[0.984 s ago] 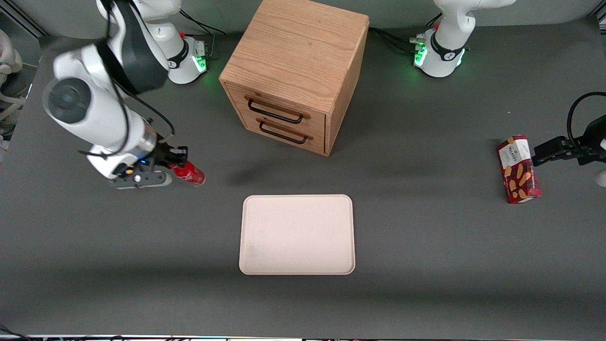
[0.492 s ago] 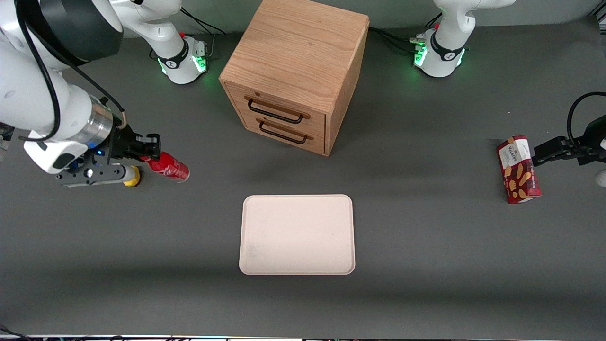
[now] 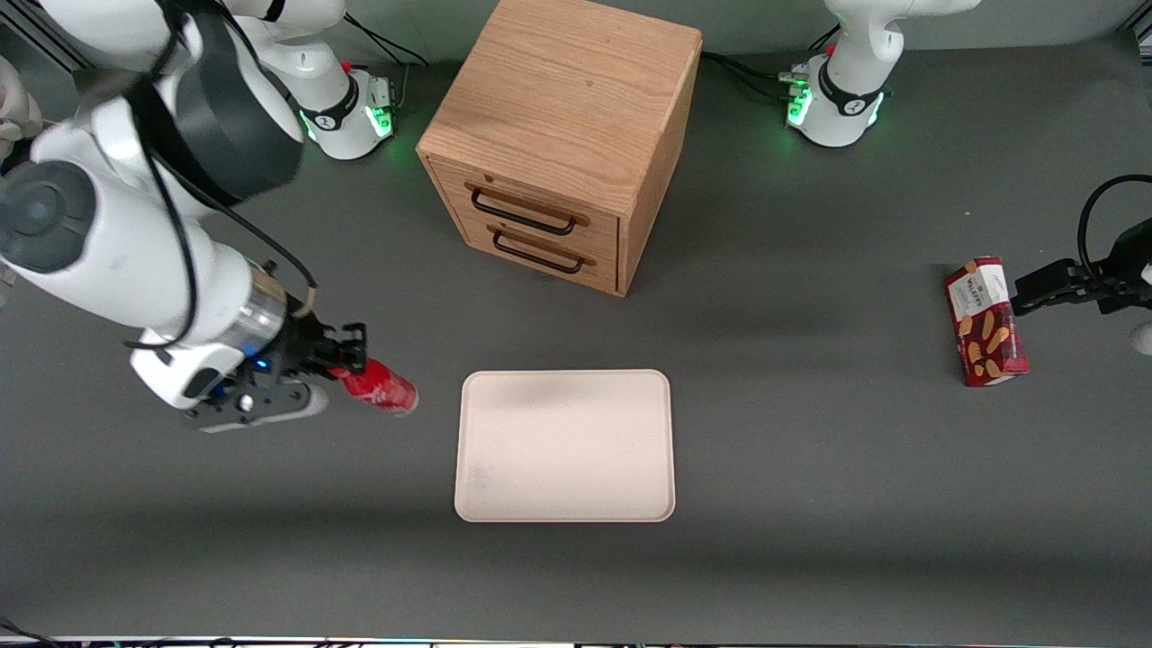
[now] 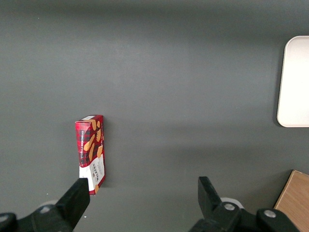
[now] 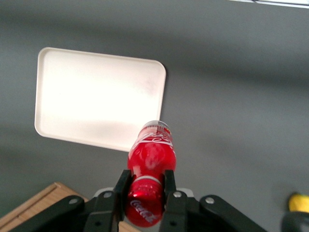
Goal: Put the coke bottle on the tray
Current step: 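Carry the bottle over the cream tray and stand it upright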
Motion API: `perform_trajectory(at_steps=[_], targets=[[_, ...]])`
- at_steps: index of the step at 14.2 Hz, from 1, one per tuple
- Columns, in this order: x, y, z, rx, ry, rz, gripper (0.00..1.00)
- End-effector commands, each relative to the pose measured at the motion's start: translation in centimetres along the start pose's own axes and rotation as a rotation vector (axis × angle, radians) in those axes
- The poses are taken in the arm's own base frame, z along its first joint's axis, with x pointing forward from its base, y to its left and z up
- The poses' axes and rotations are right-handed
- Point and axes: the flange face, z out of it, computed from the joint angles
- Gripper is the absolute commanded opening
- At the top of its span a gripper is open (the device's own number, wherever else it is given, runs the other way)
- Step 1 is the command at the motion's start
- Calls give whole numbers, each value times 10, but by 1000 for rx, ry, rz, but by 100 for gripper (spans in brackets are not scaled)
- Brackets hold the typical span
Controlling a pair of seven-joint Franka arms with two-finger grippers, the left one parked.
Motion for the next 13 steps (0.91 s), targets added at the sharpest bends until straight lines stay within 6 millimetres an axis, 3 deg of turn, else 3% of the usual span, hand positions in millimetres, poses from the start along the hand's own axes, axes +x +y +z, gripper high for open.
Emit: perform_trajectory(at_steps=[1, 8, 13], targets=[[23, -11, 29, 16, 48, -1, 0], [52, -36, 150, -30, 83, -48, 0], [54, -41, 203, -43, 63, -53, 0]])
